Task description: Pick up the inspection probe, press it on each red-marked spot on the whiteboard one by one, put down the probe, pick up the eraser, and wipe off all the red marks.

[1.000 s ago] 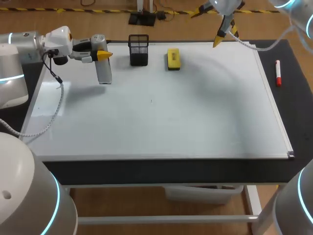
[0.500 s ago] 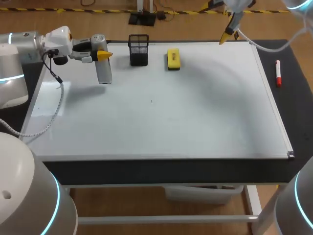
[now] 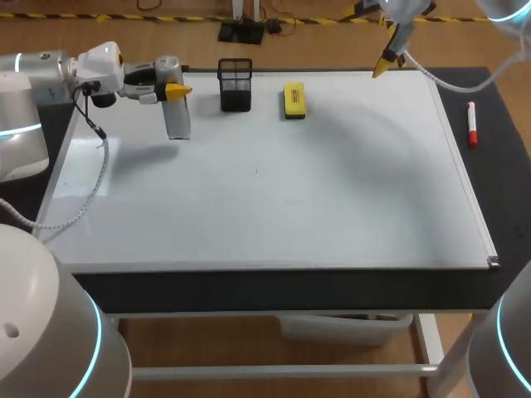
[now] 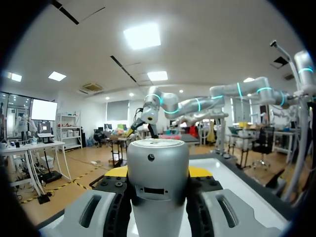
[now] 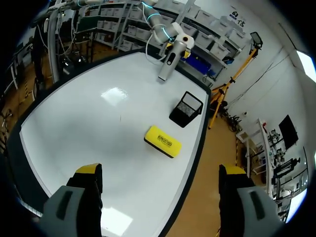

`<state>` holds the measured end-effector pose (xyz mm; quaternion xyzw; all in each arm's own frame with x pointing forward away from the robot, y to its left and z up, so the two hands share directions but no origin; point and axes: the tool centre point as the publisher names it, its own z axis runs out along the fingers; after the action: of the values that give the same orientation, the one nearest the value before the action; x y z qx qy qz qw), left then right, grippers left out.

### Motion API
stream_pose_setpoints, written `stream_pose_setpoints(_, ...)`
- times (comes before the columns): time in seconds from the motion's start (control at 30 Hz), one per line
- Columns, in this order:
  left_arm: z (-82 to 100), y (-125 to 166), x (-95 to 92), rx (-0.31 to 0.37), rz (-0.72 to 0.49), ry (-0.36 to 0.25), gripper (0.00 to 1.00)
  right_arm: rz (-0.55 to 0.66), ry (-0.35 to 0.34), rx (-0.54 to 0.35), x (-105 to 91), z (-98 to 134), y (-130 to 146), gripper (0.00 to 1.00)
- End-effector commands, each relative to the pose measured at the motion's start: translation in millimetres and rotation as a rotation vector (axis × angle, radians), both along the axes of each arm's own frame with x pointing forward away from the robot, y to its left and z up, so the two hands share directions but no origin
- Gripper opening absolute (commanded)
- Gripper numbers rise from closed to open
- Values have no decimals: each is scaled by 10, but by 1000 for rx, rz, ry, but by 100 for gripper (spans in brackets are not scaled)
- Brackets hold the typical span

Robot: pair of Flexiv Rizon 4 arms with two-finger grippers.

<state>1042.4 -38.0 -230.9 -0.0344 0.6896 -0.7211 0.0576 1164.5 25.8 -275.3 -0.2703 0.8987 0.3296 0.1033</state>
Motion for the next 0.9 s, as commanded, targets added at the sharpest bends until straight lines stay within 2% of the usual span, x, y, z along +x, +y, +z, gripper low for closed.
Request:
stream_pose_setpoints(0.03, 94, -55, 197, 10, -36, -2, 0, 2, -1, -5, -3, 11, -6, 100)
stream_pose_setpoints(0.43, 448, -363, 662, 24, -114, -12, 0, 2, -1, -5, -3, 11, -6, 100)
stream_pose_setpoints(0.7, 789, -572, 939, -2, -111, -36, 0, 2, -1, -5, -3, 11, -6, 100)
stream_pose_setpoints(0.9, 903, -761, 1128, -19, -138, -49, 0, 2, -1, -5, -3, 11, -6, 100)
